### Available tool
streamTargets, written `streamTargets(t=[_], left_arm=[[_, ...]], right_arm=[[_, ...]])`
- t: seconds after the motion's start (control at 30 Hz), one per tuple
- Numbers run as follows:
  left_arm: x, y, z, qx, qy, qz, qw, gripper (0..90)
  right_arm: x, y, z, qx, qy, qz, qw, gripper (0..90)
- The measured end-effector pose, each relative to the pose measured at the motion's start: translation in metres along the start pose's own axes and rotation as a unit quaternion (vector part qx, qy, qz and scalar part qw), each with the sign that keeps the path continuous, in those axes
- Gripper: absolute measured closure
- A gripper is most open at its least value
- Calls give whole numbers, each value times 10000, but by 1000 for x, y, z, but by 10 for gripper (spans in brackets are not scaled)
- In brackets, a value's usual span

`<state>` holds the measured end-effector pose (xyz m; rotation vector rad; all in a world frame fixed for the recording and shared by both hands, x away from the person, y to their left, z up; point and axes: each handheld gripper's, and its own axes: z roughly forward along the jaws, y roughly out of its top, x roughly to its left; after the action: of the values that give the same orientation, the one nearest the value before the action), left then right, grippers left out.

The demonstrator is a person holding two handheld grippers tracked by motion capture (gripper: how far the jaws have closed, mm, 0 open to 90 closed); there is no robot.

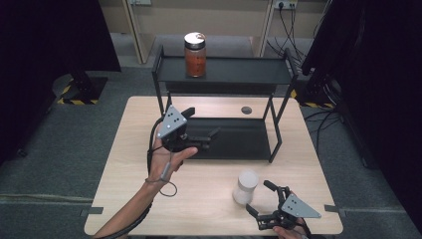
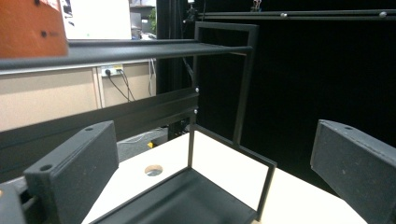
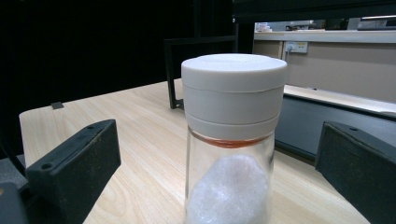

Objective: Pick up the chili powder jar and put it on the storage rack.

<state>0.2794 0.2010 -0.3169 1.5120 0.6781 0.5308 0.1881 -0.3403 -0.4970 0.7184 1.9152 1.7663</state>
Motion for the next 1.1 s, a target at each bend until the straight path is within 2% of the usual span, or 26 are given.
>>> streamTargets(t=[0.17,0.4,0.5,0.77,0.87,1.0,1.1], left_arm=[[0,-20,-3,17,-136,-205,9997,2],[-2,-40,-5,66,-335,-337,9988,3],[-7,-45,-6,61,-342,-252,9991,2],[-13,-58,-13,-17,-419,-219,9989,3],[-15,-67,-19,-12,-412,-165,9990,2],[-14,-79,-23,15,-409,-234,9989,3],[-14,-88,-26,27,-389,-133,9992,2]], right_arm=[[0,0,0,1,2,3,10000,3],[0,0,0,-2,-1,8,10000,3],[0,0,0,2,4,16,10000,2],[0,0,0,-16,4,2,10000,2],[0,0,0,-20,7,9,10000,3],[0,0,0,-18,3,10,10000,3],[1,0,0,-17,6,-1,10000,2]])
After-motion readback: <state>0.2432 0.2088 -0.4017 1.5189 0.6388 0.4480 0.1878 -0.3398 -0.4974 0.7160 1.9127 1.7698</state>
